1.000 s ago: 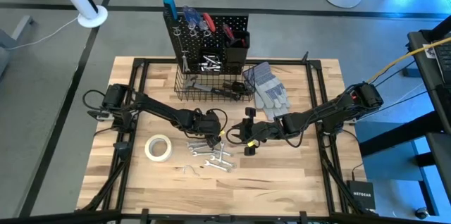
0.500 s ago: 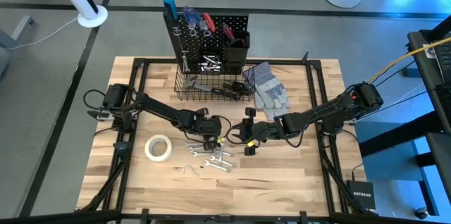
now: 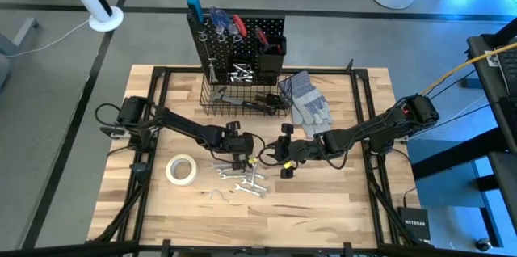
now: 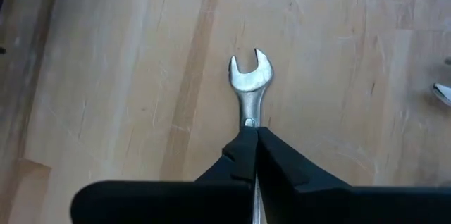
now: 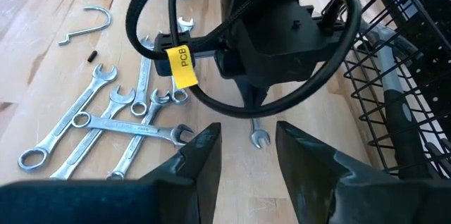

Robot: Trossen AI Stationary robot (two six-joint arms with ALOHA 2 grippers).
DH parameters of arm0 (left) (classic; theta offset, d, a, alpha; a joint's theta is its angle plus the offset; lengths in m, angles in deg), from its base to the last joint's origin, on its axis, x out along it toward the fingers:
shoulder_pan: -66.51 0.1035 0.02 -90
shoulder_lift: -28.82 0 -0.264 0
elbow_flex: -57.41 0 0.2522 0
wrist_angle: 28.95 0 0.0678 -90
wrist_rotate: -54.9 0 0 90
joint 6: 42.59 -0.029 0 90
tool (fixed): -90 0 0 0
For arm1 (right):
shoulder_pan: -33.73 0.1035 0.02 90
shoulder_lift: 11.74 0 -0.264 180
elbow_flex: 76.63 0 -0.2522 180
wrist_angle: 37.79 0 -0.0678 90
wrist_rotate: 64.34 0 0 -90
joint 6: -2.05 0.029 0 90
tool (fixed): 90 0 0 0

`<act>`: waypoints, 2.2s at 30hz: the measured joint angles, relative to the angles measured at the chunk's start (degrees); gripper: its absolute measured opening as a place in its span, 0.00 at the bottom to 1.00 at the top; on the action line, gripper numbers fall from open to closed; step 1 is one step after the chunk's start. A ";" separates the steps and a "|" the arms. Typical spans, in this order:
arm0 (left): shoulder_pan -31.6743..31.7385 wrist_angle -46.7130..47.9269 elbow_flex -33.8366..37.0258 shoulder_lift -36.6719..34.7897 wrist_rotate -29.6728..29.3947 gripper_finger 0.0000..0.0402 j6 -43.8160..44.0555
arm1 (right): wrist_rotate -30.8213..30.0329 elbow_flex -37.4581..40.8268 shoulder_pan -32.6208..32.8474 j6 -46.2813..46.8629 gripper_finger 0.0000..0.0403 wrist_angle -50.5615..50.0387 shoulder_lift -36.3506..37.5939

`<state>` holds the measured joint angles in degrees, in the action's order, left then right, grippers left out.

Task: Hang tools onto peg board
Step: Hang the wrench on the peg board

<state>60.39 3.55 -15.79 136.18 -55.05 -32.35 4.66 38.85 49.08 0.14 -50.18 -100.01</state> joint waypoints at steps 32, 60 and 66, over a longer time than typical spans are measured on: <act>-7.22 0.58 15.77 -15.37 -0.55 0.00 3.76 | 1.57 0.26 -0.47 -1.35 0.35 4.53 -5.68; -3.60 -16.70 26.27 -22.11 4.10 0.00 4.07 | 3.69 0.15 -2.75 -0.48 0.35 5.54 -7.28; -4.03 -19.76 26.17 -21.90 4.13 0.00 3.67 | 3.69 0.15 -2.75 -0.50 0.35 5.45 -7.30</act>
<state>56.36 -16.22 10.38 114.28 -50.92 -28.68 8.36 39.00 46.33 -0.36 -44.72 -107.31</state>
